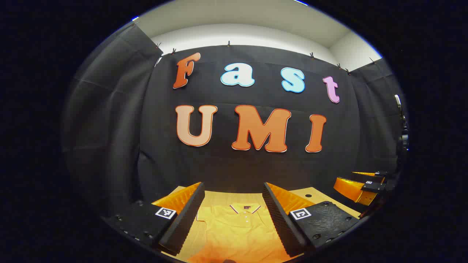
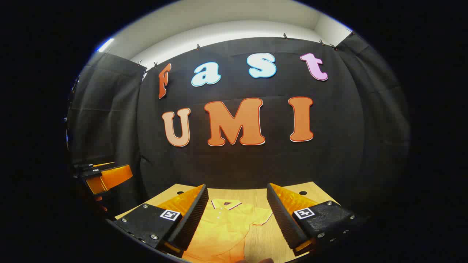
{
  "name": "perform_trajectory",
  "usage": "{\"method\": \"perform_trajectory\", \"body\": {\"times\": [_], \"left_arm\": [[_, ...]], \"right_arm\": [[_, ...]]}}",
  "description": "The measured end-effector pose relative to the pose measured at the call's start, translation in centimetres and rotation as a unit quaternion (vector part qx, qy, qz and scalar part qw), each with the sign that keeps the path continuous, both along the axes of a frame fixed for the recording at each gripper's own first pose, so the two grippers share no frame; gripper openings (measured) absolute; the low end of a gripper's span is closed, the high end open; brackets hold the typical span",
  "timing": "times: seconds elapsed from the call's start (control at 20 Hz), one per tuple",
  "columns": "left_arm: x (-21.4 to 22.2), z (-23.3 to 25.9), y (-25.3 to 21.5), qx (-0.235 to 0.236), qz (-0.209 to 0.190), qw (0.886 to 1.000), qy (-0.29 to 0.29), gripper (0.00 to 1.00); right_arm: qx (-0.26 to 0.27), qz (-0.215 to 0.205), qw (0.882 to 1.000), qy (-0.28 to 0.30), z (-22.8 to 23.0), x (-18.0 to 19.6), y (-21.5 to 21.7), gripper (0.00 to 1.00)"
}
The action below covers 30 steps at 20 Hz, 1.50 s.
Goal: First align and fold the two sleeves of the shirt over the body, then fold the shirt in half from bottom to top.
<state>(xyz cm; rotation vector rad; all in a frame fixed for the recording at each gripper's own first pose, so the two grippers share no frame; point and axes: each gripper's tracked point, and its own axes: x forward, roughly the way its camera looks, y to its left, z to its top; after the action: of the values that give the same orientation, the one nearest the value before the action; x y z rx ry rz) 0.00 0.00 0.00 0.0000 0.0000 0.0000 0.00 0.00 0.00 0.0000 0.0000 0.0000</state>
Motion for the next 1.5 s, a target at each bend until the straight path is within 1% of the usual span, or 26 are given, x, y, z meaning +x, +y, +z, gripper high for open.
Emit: {"method": "perform_trajectory", "body": {"times": [0.1, 0.15, 0.25, 0.35, 0.4, 0.45, 0.5, 0.55, 0.6, 0.65, 0.75, 0.8, 0.9, 1.0, 1.1, 1.15, 1.25, 1.3, 1.35, 1.45, 1.5], "left_arm": [[1.2, -0.5, 0.2, 0.003, 0.005, 1.0, 0.0, 0.97], [1.5, -0.8, 0.3, 0.008, 0.009, 1.0, 0.001, 0.95], [2.3, -1.6, 0.1, 0.023, 0.013, 1.0, 0.003, 0.98], [2.5, -1.9, -0.3, 0.033, 0.012, 0.999, 0.002, 0.98], [2.8, -1.8, -0.5, 0.039, 0.009, 0.999, -0.004, 0.95], [3.1, -1.8, -0.6, 0.05, 0.009, 0.999, -0.01, 0.97], [3.3, -1.5, -0.3, 0.063, 0.014, 0.998, -0.013, 0.97], [3.5, -1.3, 0.1, 0.067, 0.013, 0.998, -0.017, 0.97], [3.9, -0.7, 0.3, 0.072, 0.01, 0.997, -0.024, 0.95], [4.7, 0.1, 0.9, 0.08, 0.008, 0.996, -0.035, 0.97], [5.9, 1.4, 2.3, 0.1, -0.004, 0.994, -0.045, 0.95], [6.5, 2.0, 3.2, 0.106, -0.01, 0.993, -0.045, 0.96], [7.4, 3.3, 5.1, 0.112, -0.021, 0.992, -0.06, 0.96], [8.3, 3.2, 7.1, 0.106, -0.021, 0.993, -0.051, 0.95], [9.1, 3.0, 8.3, 0.101, -0.037, 0.993, -0.051, 0.96], [9.2, 2.9, 8.8, 0.092, -0.049, 0.993, -0.051, 0.96], [9.4, 2.2, 9.5, 0.072, -0.085, 0.993, -0.041, 0.95], [9.7, 2.1, 10.6, 0.072, -0.093, 0.992, -0.039, 0.96], [10.1, 2.2, 11.9, 0.073, -0.091, 0.992, -0.037, 0.96], [10.4, 2.4, 13.5, 0.083, -0.101, 0.991, -0.04, 0.96], [10.7, 2.5, 14.3, 0.081, -0.096, 0.991, -0.04, 0.95]], "right_arm": [[-0.004, 0.013, 1.0, 0.004, -0.7, 1.1, 0.6, 0.97], [-0.012, 0.02, 1.0, 0.002, -0.8, 1.5, 0.6, 0.97], [-0.027, 0.032, 0.999, -0.003, -0.9, 2.2, 0.7, 0.97], [-0.024, 0.045, 0.999, 0.004, -1.6, 2.9, 1.0, 0.97], [-0.018, 0.053, 0.998, 0.005, -1.8, 3.2, 1.1, 0.97], [-0.015, 0.052, 0.999, 0.002, -1.7, 3.7, 1.1, 0.97], [-0.012, 0.048, 0.999, 0.002, -1.7, 4.3, 0.9, 0.97], [-0.011, 0.038, 0.999, 0.008, -1.8, 4.9, 0.6, 0.97], [-0.008, 0.031, 0.999, 0.007, -1.7, 5.1, 0.5, 0.97], [-0.007, 0.027, 1.0, -0.003, -1.3, 5.4, 0.6, 0.97], [-0.013, 0.006, 1.0, -0.006, -0.9, 5.9, 0.3, 0.97], [-0.01, -0.007, 1.0, -0.002, -1.2, 5.8, 0.1, 0.97], [-0.003, -0.025, 1.0, -0.012, -0.9, 6.1, 0.2, 0.97], [-0.017, -0.048, 0.999, 0.008, -1.8, 6.6, 0.0, 0.97], [-0.029, -0.066, 0.997, 0.023, -2.3, 6.9, -0.1, 0.97], [-0.027, -0.072, 0.997, 0.022, -2.1, 6.9, 0.1, 0.97], [-0.026, -0.093, 0.995, 0.021, -1.8, 6.9, 0.1, 0.97], [-0.029, -0.106, 0.994, 0.021, -1.5, 6.8, -0.1, 0.97], [-0.035, -0.117, 0.992, 0.017, -1.1, 6.7, -0.1, 0.97], [-0.047, -0.135, 0.99, 0.013, -0.5, 6.3, 0.1, 0.97], [-0.054, -0.145, 0.988, 0.013, -0.3, 6.0, 0.2, 0.97]]}}
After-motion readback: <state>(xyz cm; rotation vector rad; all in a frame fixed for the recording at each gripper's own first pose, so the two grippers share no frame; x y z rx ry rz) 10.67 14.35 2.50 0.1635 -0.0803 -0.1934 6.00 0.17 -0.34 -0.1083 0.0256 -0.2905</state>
